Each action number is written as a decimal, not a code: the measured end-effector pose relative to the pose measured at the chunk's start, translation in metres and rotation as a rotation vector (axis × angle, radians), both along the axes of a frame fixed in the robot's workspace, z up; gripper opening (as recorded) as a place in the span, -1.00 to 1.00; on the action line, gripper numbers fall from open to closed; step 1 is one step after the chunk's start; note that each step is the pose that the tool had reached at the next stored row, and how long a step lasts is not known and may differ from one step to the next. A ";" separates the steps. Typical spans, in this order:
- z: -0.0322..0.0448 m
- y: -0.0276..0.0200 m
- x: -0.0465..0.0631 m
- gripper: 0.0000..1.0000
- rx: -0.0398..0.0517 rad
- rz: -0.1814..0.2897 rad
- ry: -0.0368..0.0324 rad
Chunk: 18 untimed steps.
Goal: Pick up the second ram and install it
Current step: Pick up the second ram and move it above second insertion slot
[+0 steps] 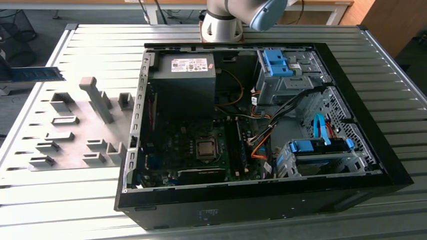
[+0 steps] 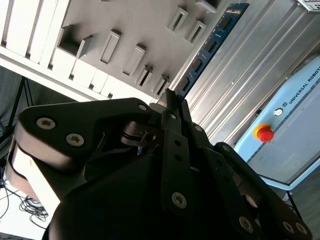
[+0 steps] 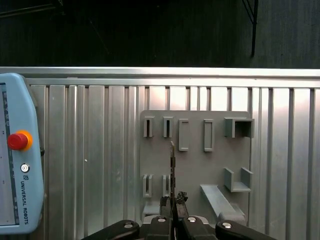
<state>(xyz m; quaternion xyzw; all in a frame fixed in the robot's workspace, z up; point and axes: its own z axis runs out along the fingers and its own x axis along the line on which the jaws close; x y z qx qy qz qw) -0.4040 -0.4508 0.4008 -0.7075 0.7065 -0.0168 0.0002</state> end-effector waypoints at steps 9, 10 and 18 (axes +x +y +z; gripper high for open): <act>0.0000 0.0000 0.004 -0.72 0.0000 0.000 0.0000; 0.0000 0.0000 0.005 -0.72 0.0000 0.000 0.0001; 0.0000 0.0000 0.009 -0.72 0.0000 0.000 0.0000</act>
